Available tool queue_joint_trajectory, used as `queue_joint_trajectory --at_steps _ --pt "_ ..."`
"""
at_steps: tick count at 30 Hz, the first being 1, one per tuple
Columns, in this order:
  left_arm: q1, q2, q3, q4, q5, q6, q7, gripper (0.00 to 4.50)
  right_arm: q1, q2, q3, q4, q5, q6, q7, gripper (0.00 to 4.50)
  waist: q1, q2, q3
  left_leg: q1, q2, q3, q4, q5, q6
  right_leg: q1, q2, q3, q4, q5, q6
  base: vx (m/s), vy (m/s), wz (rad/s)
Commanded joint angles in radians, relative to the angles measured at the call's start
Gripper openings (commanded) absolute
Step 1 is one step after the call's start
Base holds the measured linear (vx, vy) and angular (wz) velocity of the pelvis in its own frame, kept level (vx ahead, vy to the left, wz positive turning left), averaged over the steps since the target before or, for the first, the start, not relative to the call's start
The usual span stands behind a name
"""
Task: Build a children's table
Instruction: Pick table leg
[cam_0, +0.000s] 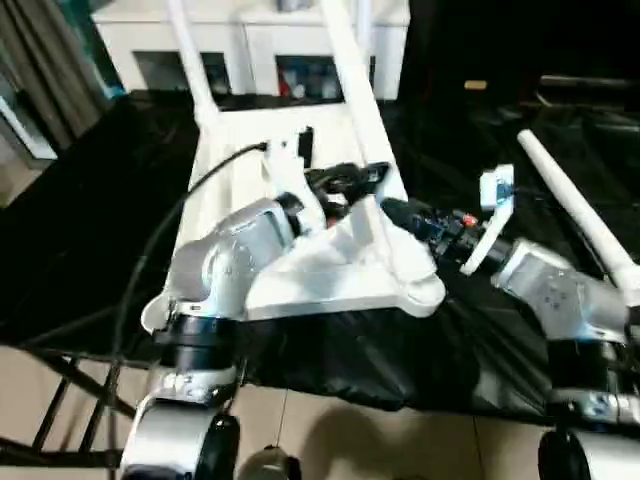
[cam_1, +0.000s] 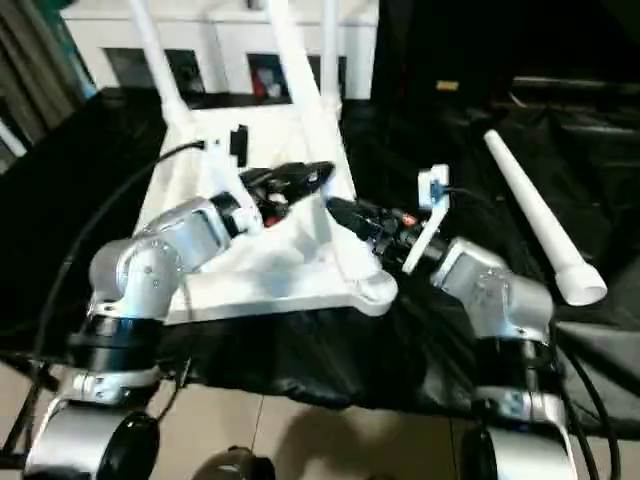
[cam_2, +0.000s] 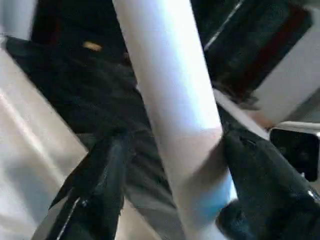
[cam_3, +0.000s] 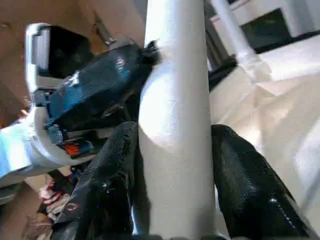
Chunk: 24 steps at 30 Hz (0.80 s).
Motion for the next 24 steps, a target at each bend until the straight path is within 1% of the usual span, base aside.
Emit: queue_joint_trajectory --at_steps 1,2,3,4,5,7,9,11,12,14,17,20,21,22,23,24 --pt "-0.017 -0.008 0.014 0.023 -0.018 0.034 0.016 3.27 0.034 0.008 0.013 -0.106 0.046 0.024 0.004 1.85 -0.003 -0.031 -0.079 0.030 0.074 -0.043 -0.083 -0.184 0.017 0.042 -0.082 0.058 -0.100 -0.345 -0.142 0.000 0.000 0.00" --pt "-0.019 -0.011 0.015 0.022 -0.023 0.035 0.015 3.27 0.044 0.009 0.015 -0.124 0.052 0.031 -0.001 1.85 -0.002 -0.030 -0.079 0.030 0.074 -0.044 -0.084 -0.182 0.015 0.044 -0.083 0.059 -0.100 -0.343 -0.136 0.000 0.000 0.00" --pt "-0.020 -0.012 0.016 0.020 -0.029 0.039 0.012 3.27 0.048 0.009 0.018 -0.132 0.052 0.033 -0.005 1.85 -0.004 -0.030 -0.082 0.026 0.074 -0.047 -0.085 -0.165 0.014 0.046 -0.085 0.059 -0.096 -0.319 -0.133 0.000 0.000 0.00" --pt "-0.020 -0.012 0.016 0.020 -0.029 0.039 0.012 3.27 0.048 0.009 0.018 -0.132 0.052 0.033 -0.005 1.85 -0.004 -0.030 -0.082 0.026 0.074 -0.047 -0.085 -0.165 0.014 0.046 -0.085 0.059 -0.096 -0.319 -0.133 0.000 0.000 0.00" --pt "-0.023 -0.017 0.022 0.016 -0.033 0.055 0.014 3.27 0.060 0.006 0.027 -0.158 0.060 0.044 -0.015 1.85 -0.006 -0.032 -0.082 0.024 0.072 -0.045 -0.083 -0.151 0.016 0.047 -0.085 0.059 -0.096 -0.303 -0.135 0.000 0.000 0.00" --pt "-0.026 -0.029 0.034 0.017 -0.040 0.062 0.029 3.27 0.067 0.002 0.038 -0.176 0.061 0.051 -0.018 1.85 -0.008 -0.032 -0.082 0.023 0.070 -0.044 -0.082 -0.140 0.020 0.047 -0.086 0.060 -0.097 -0.300 -0.135 0.000 0.000 0.00" --pt "-0.030 -0.041 0.050 0.024 -0.045 0.049 0.052 3.27 0.069 0.005 0.044 -0.189 0.060 0.057 -0.026 1.85 -0.010 -0.032 -0.081 0.022 0.069 -0.043 -0.081 -0.136 0.022 0.048 -0.084 0.059 -0.099 -0.298 -0.136 0.000 0.000 0.00" --pt "-0.035 -0.055 0.070 0.021 -0.071 0.042 0.065 2.90 0.072 0.005 0.037 -0.198 0.073 0.073 -0.035 1.85 -0.010 -0.033 -0.082 0.022 0.068 -0.043 -0.080 -0.123 0.030 0.049 -0.084 0.058 -0.098 -0.289 -0.135 0.000 0.000 0.00" --pt "-0.035 -0.057 0.073 0.021 -0.075 0.040 0.066 2.90 0.073 0.006 0.036 -0.200 0.075 0.076 -0.037 1.85 -0.009 -0.032 -0.083 0.023 0.069 -0.043 -0.080 -0.120 0.030 0.048 -0.084 0.058 -0.097 -0.286 -0.137 0.000 0.000 0.00" --pt "-0.035 -0.065 0.086 0.014 -0.094 0.028 0.063 2.86 0.076 0.008 0.034 -0.206 0.082 0.083 -0.045 1.85 -0.009 -0.033 -0.083 0.022 0.069 -0.043 -0.080 -0.114 0.033 0.049 -0.083 0.058 -0.096 -0.273 -0.145 0.000 0.000 0.00" --pt "-0.026 -0.069 0.092 0.004 -0.109 0.019 0.042 2.48 0.082 0.004 0.041 -0.210 0.083 0.090 -0.053 1.85 -0.009 -0.033 -0.084 0.021 0.069 -0.042 -0.080 -0.104 0.038 0.049 -0.082 0.058 -0.094 -0.252 -0.143 0.000 0.000 0.00" --pt "-0.016 -0.073 0.088 -0.006 -0.108 0.018 0.035 2.41 0.085 -0.002 0.045 -0.213 0.085 0.094 -0.063 1.85 -0.009 -0.033 -0.084 0.022 0.069 -0.042 -0.079 -0.094 0.043 0.050 -0.084 0.058 -0.094 -0.242 -0.144 0.000 0.000 0.00" --pt "-0.013 -0.074 0.086 -0.010 -0.108 0.016 0.035 2.26 0.084 -0.004 0.046 -0.214 0.088 0.097 -0.068 1.85 -0.008 -0.033 -0.084 0.022 0.069 -0.041 -0.079 -0.095 0.044 0.049 -0.084 0.058 -0.096 -0.246 -0.145 0.000 0.000 0.00" --pt "-0.011 -0.075 0.084 -0.012 -0.109 0.015 0.036 2.26 0.084 -0.005 0.046 -0.215 0.090 0.098 -0.071 1.85 -0.009 -0.033 -0.083 0.022 0.070 -0.042 -0.081 -0.097 0.042 0.049 -0.083 0.058 -0.095 -0.251 -0.143 0.000 0.000 0.00" --pt "-0.011 -0.075 0.084 -0.012 -0.109 0.015 0.036 2.14 0.084 -0.005 0.046 -0.215 0.090 0.098 -0.071 1.85 -0.009 -0.033 -0.084 0.023 0.070 -0.042 -0.081 -0.095 0.041 0.050 -0.083 0.058 -0.095 -0.251 -0.142 0.000 0.000 0.00" --pt "-0.010 -0.077 0.080 -0.014 -0.109 0.009 0.044 2.10 0.080 -0.007 0.045 -0.214 0.093 0.102 -0.076 1.85 -0.009 -0.036 -0.084 0.022 0.070 -0.042 -0.081 -0.093 0.041 0.050 -0.083 0.058 -0.094 -0.248 -0.143 0.000 0.000 0.00"
